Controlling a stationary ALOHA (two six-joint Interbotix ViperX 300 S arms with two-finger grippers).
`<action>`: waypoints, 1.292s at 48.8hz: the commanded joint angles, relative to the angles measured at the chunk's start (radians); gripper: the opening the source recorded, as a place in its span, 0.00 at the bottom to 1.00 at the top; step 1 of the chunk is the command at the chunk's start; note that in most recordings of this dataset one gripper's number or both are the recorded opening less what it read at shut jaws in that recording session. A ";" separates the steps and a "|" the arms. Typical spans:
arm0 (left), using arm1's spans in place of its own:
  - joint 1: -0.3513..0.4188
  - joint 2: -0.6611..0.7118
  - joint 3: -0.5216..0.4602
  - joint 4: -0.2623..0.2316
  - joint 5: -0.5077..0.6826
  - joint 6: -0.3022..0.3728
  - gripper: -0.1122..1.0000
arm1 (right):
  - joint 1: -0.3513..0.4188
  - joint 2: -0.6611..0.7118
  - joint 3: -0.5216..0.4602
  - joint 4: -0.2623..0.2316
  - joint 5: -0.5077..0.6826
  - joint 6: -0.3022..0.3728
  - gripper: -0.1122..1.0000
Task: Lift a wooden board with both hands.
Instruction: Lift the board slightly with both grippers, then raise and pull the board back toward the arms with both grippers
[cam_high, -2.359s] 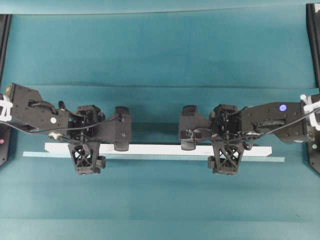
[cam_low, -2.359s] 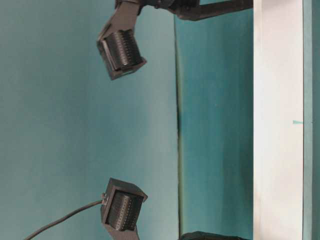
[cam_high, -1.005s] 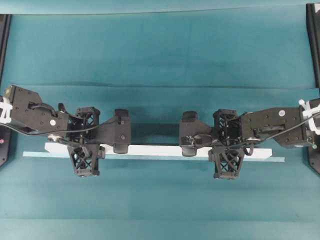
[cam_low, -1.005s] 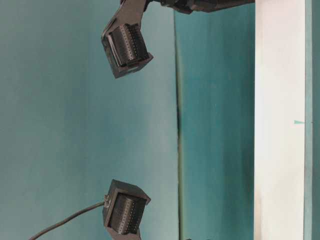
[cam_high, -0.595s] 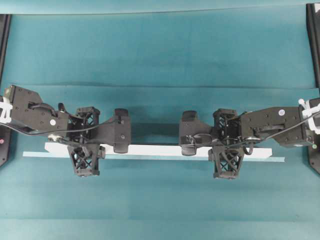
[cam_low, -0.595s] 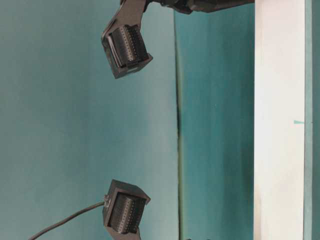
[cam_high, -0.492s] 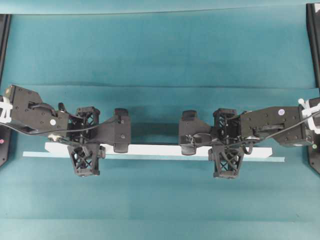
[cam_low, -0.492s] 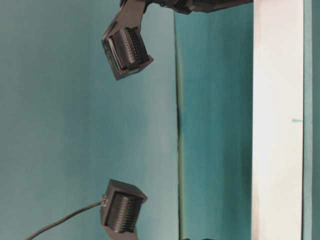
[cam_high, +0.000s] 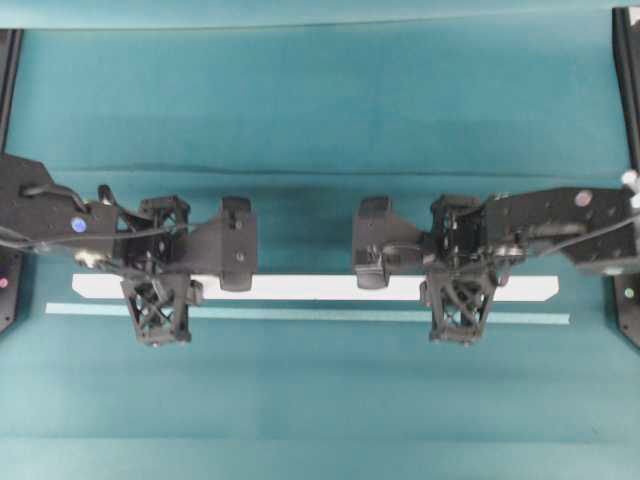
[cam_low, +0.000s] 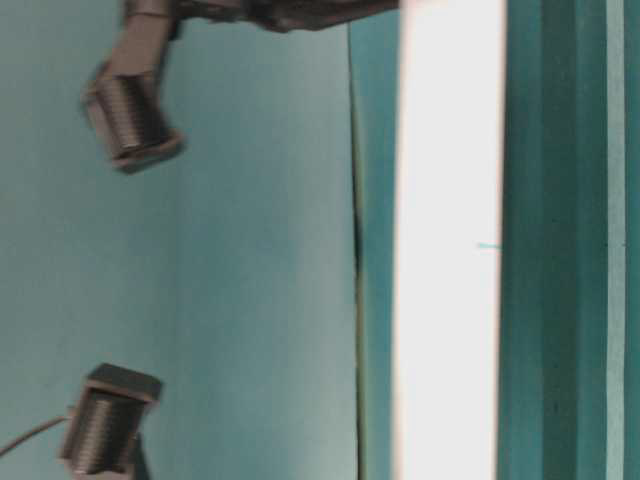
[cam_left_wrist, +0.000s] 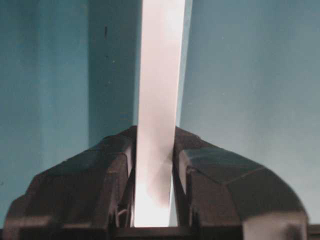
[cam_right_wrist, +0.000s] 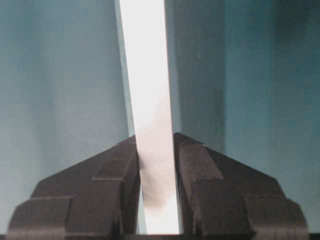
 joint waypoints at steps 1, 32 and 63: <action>0.003 -0.038 -0.048 0.000 0.046 -0.003 0.26 | -0.009 -0.029 -0.046 0.003 0.041 0.000 0.29; 0.026 -0.107 -0.259 0.003 0.322 -0.002 0.26 | -0.011 -0.061 -0.241 -0.002 0.310 0.005 0.29; 0.044 -0.118 -0.476 0.003 0.508 0.005 0.26 | -0.028 -0.078 -0.476 -0.005 0.543 0.037 0.29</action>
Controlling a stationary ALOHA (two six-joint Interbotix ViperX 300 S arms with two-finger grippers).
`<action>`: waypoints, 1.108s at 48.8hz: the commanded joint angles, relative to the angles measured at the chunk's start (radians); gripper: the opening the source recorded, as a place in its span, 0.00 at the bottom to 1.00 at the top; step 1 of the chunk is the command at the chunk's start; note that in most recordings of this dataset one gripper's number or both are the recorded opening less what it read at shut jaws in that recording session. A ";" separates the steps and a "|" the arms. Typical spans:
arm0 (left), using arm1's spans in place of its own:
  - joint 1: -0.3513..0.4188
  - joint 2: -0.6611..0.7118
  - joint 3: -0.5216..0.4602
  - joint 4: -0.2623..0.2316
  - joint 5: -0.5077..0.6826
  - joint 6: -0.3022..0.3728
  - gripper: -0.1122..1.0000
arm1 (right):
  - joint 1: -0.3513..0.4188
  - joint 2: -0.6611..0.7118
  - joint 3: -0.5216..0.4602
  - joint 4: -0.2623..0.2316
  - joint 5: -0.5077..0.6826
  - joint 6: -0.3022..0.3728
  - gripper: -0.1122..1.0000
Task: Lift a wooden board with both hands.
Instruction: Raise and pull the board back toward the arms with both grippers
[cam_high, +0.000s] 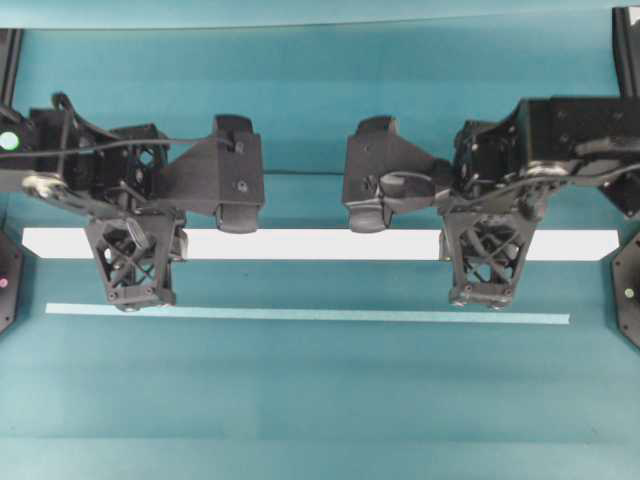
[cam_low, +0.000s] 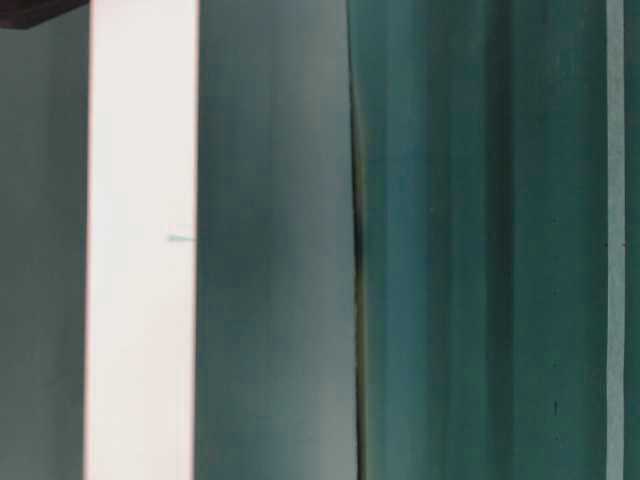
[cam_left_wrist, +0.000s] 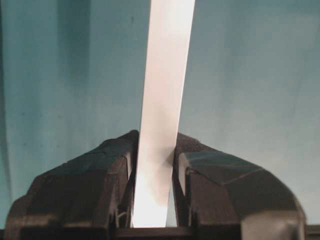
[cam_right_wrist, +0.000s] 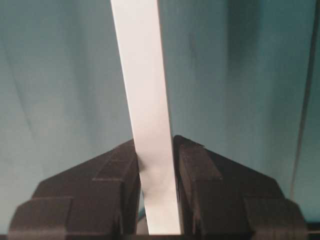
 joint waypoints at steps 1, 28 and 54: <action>0.008 -0.023 -0.077 0.005 0.006 0.000 0.26 | -0.003 -0.006 -0.069 0.002 0.006 0.017 0.29; 0.017 -0.005 -0.298 0.005 0.170 0.002 0.26 | -0.014 0.006 -0.272 -0.012 0.150 0.032 0.29; 0.029 0.025 -0.459 0.006 0.305 0.002 0.26 | -0.023 0.012 -0.360 -0.012 0.175 0.040 0.29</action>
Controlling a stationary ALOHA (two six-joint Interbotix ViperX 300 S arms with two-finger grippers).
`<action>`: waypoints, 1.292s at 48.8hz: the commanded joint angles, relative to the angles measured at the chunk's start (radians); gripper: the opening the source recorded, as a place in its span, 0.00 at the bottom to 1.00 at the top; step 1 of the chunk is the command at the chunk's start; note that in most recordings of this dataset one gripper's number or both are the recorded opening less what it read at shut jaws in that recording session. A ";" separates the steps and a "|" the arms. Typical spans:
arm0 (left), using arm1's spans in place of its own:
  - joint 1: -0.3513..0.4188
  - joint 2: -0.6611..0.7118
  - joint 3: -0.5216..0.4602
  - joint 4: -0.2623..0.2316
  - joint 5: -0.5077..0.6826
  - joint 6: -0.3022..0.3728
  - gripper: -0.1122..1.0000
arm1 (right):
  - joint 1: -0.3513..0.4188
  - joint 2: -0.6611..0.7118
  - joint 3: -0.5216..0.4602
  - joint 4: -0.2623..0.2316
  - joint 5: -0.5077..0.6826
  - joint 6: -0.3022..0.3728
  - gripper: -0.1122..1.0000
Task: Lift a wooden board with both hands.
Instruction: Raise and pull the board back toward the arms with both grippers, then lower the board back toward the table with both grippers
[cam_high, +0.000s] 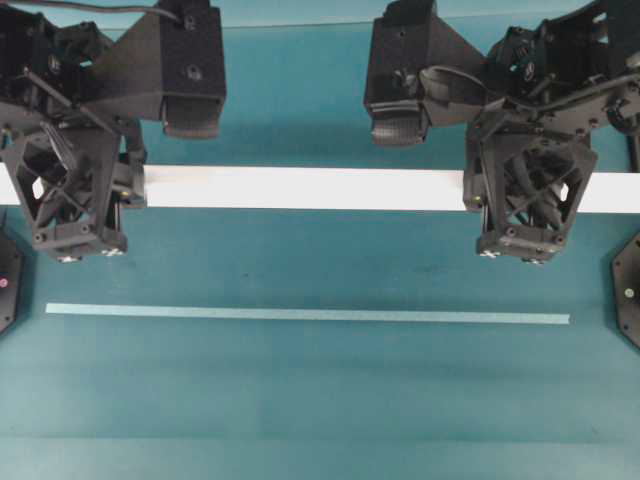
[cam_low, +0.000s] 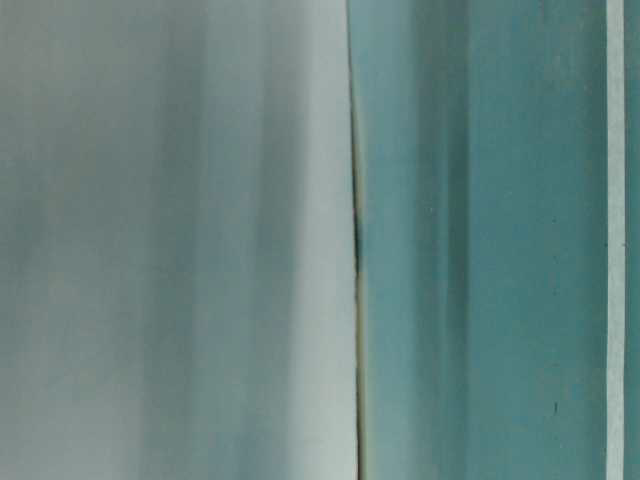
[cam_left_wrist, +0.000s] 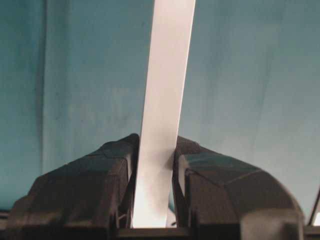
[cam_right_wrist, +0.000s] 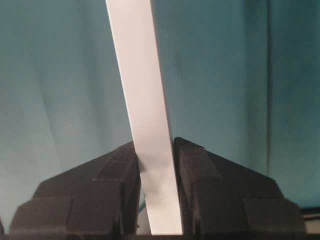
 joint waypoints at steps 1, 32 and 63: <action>0.005 0.006 -0.051 0.003 -0.026 -0.002 0.26 | 0.000 0.012 -0.037 0.003 -0.028 0.025 0.29; 0.003 0.006 -0.049 0.003 -0.021 -0.002 0.26 | -0.009 0.012 -0.074 0.002 -0.025 0.025 0.29; 0.008 0.006 0.060 0.003 -0.081 0.020 0.26 | -0.006 0.015 0.071 -0.012 -0.040 -0.015 0.29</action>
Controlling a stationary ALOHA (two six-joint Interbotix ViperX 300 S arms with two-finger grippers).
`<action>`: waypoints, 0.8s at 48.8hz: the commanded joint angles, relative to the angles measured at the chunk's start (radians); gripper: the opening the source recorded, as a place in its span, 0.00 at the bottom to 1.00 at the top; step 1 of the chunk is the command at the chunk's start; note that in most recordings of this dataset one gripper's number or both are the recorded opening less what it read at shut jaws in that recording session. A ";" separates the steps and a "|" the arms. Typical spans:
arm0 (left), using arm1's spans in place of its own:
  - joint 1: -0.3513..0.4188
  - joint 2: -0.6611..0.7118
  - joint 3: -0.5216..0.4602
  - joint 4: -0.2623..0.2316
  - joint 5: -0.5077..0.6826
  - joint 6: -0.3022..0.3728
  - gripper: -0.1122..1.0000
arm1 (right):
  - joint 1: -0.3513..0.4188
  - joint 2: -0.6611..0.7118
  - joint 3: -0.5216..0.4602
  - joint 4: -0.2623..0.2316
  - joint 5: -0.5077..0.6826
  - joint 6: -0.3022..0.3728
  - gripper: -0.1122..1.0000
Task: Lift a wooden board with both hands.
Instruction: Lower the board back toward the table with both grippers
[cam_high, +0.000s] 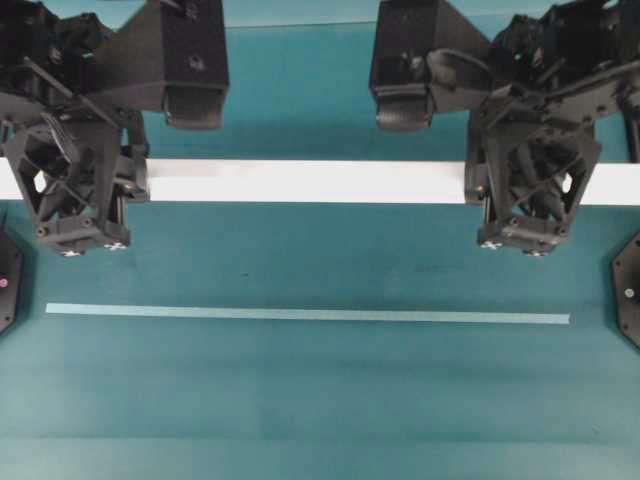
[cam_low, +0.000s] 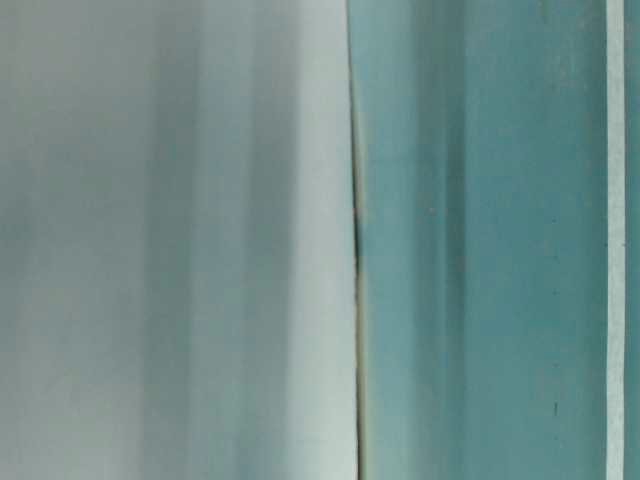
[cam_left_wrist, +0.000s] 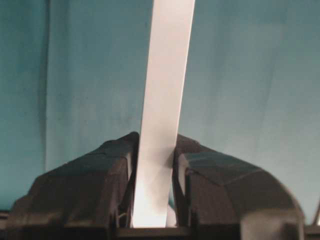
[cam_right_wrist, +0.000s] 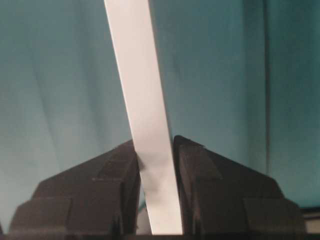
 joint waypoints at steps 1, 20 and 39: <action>0.002 -0.005 0.043 0.003 -0.087 0.008 0.26 | 0.005 0.014 0.051 -0.014 -0.043 -0.011 0.29; -0.003 -0.011 0.279 0.003 -0.229 0.000 0.26 | 0.005 0.012 0.242 -0.029 -0.181 -0.038 0.29; -0.005 -0.005 0.463 0.003 -0.385 0.011 0.26 | 0.008 0.021 0.410 -0.029 -0.350 -0.054 0.29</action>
